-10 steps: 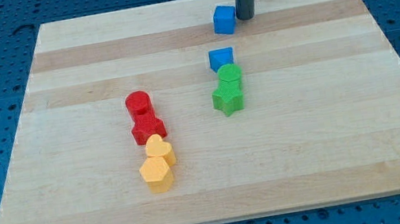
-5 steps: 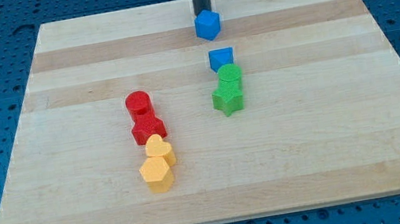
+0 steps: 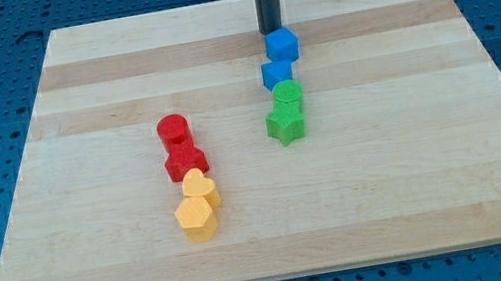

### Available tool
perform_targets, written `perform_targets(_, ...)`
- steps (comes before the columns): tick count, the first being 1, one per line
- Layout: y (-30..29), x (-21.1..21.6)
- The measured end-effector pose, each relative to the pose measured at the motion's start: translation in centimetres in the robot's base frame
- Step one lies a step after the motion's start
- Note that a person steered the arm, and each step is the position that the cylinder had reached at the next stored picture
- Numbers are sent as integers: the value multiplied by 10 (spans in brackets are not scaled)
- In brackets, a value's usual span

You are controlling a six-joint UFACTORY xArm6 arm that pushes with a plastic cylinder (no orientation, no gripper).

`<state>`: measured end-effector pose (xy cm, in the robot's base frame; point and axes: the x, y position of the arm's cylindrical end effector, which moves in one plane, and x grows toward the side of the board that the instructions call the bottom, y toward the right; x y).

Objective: Place the blue cube diagonally to the top right of the red circle

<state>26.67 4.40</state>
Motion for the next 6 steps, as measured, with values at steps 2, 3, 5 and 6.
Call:
perform_targets(2,71,11)
perform_targets(3,72,32)
perform_targets(5,37,75)
perform_targets(6,15,75)
